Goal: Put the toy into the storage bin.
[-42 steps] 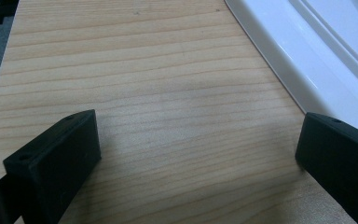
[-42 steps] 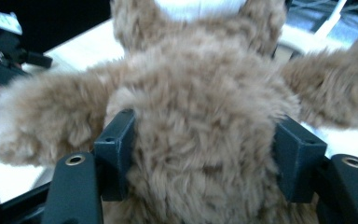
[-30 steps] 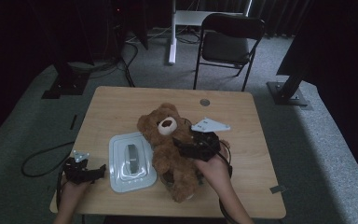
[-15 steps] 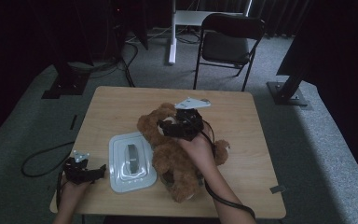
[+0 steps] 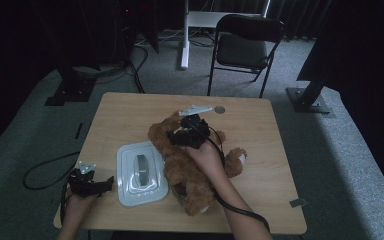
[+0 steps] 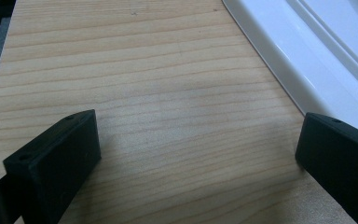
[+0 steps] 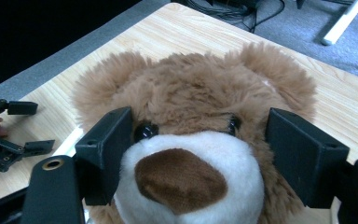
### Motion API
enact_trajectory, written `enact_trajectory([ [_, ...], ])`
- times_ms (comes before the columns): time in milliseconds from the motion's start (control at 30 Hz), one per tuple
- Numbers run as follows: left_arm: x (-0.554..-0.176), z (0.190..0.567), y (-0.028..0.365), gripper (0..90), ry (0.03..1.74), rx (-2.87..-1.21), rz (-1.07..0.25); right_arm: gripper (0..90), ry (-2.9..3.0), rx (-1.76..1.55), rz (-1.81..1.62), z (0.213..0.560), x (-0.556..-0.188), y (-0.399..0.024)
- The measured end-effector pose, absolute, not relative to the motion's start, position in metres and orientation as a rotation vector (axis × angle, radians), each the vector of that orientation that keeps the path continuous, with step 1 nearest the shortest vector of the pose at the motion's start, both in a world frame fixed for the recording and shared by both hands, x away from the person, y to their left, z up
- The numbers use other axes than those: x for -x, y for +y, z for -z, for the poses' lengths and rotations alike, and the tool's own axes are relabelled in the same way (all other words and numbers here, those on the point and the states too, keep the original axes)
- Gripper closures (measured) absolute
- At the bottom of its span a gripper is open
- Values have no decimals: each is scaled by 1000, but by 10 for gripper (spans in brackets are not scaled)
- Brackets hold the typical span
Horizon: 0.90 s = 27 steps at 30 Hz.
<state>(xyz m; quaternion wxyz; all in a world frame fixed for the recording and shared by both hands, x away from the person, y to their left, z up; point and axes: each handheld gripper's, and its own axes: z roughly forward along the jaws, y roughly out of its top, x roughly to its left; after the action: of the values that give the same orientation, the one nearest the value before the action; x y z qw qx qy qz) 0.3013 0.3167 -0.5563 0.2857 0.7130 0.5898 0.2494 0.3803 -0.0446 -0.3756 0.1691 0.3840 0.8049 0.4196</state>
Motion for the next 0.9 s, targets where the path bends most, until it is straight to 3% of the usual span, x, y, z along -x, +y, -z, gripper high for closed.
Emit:
enact_trajectory([
  [467,-301,556,317,5,1577,-1906,-667,325,2321,-1122,-1150,403,-376,-55],
  [900,-301,556,317,5,1577,-1906,-667,347,2420,-1268,-1182,417,-387,-63],
])
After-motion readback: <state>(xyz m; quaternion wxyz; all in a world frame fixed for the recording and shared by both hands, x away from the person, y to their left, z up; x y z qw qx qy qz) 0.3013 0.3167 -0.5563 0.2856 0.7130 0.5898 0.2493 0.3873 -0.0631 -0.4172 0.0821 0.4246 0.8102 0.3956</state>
